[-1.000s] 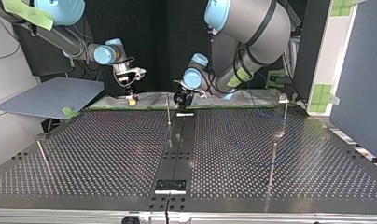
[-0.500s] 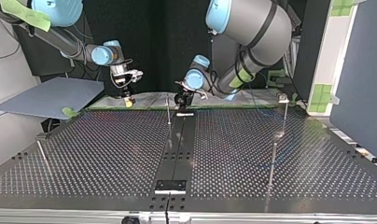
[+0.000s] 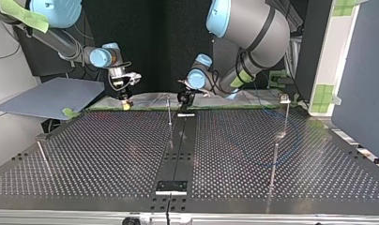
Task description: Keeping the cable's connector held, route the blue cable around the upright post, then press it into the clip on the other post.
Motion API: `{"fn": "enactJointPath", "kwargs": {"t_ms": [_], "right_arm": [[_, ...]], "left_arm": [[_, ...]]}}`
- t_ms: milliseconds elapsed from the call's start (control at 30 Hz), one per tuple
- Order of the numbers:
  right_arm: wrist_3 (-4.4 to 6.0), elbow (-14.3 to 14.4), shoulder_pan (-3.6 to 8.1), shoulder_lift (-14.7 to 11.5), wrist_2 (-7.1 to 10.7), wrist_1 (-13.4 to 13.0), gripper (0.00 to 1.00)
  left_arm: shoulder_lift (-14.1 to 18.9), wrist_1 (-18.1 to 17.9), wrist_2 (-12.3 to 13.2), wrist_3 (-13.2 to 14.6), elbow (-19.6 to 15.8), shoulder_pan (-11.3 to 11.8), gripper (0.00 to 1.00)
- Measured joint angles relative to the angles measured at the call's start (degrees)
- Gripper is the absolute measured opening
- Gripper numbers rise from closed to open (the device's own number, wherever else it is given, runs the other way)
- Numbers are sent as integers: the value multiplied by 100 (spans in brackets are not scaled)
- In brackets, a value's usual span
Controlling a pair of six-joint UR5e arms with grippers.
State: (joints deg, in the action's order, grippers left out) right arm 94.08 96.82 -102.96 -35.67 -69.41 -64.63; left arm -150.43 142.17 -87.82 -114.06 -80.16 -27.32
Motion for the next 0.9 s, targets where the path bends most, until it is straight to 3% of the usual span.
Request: {"fn": "enactJointPath", "kwargs": {"t_ms": [400, 467, 500, 533, 567, 833, 867, 900], "right_arm": [[-10, -32, 118, 4, -8, 64, 0], [-27, -40, 121, 3, -3, 78, 0], [-35, -44, 122, 3, -1, 82, 0], [-41, -47, 122, 3, 1, 84, 0], [-47, -49, 122, 3, 3, 86, 0], [-79, -54, 123, 2, 60, 89, 0], [-79, -57, 123, 2, 69, 89, 0], [-80, -59, 123, 2, 79, 89, 0]], "left_arm": [[1, -15, -8, 53, 18, 70, 1], [1, -12, -32, 127, 19, 86, 24], [3, -8, -65, 185, 19, 97, 24], [6, -6, -99, 230, 22, 104, 36], [10, 0, -149, 293, 22, 113, 39], [28, 127, -522, 684, 20, 117, 39], [34, 152, -586, 747, 20, 117, 47], [38, 173, -638, 799, 20, 119, 47]]}}
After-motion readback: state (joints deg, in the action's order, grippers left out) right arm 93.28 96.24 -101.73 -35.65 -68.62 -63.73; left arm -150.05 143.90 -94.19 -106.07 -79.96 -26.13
